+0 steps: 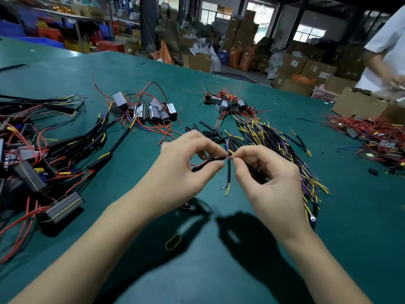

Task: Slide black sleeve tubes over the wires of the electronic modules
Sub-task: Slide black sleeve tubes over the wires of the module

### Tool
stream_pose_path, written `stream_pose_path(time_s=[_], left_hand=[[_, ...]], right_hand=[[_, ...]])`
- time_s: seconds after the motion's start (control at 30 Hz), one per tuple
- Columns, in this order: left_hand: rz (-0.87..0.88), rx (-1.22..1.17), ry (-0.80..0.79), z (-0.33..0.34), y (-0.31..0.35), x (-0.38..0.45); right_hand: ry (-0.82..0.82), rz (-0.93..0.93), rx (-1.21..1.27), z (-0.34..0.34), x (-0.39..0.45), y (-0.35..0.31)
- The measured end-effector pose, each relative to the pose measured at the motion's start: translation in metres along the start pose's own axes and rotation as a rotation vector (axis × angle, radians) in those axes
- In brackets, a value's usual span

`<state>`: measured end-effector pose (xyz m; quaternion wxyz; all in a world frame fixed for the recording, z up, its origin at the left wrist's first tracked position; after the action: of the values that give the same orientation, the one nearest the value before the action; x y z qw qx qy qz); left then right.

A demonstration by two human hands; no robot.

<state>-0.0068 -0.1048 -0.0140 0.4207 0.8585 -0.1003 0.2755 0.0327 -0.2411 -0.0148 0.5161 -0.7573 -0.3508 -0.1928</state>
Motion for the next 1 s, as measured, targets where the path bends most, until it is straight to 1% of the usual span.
stream_pose_path(time_s=[0.03, 0.07, 0.13, 0.2, 0.3, 0.4, 0.5, 0.6, 0.7, 0.8, 0.87, 0.93, 1.0], left_hand=[[0.104, 0.136, 0.028, -0.002, 0.007, 0.000], [0.169, 0.214, 0.039, -0.003, 0.011, -0.001], [0.264, 0.291, 0.047, -0.004, 0.018, -0.002], [0.345, 0.347, 0.048, -0.002, 0.023, -0.003], [0.412, 0.361, 0.057, 0.000, 0.026, -0.004], [0.380, 0.244, 0.044, -0.001, 0.024, -0.004], [0.229, 0.040, 0.072, -0.002, 0.016, -0.004], [-0.044, -0.239, 0.054, 0.004, -0.001, -0.002], [-0.271, -0.418, -0.037, 0.011, -0.017, -0.002], [-0.422, -0.502, -0.113, 0.017, -0.027, -0.004], [-0.560, -0.540, -0.144, 0.025, -0.034, -0.006], [-0.716, -0.628, -0.248, 0.037, -0.039, -0.012], [-0.764, -0.715, -0.359, 0.045, -0.037, -0.016]], right_hand=[[-0.007, 0.053, 0.052, 0.001, 0.001, 0.004], [-0.019, 0.086, 0.098, 0.002, 0.001, 0.007], [-0.042, 0.114, 0.151, 0.004, 0.000, 0.008], [-0.058, 0.118, 0.152, 0.006, 0.000, 0.007], [-0.069, 0.116, 0.131, 0.006, 0.000, 0.006], [-0.073, 0.096, 0.097, 0.006, -0.001, 0.003], [-0.049, 0.011, 0.002, 0.004, -0.001, -0.004], [-0.024, -0.106, -0.119, 0.001, -0.002, -0.013], [-0.012, -0.221, -0.230, 0.001, -0.006, -0.020], [0.023, -0.344, -0.307, 0.002, -0.010, -0.027], [0.065, -0.459, -0.410, 0.002, -0.014, -0.035], [0.115, -0.616, -0.557, 0.004, -0.019, -0.047], [0.134, -0.715, -0.642, 0.006, -0.023, -0.053]])
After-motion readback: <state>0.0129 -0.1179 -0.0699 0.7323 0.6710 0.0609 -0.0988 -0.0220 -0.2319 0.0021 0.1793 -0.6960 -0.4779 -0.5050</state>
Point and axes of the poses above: each hand's wrist, its own x-axis towards the middle knuckle, its own z-axis out of the palm, y = z × x, the point moved 8 cm from there along x, towards the middle knuckle, and after that the axes turned 2 degrees about z, right-handed, at the moved point
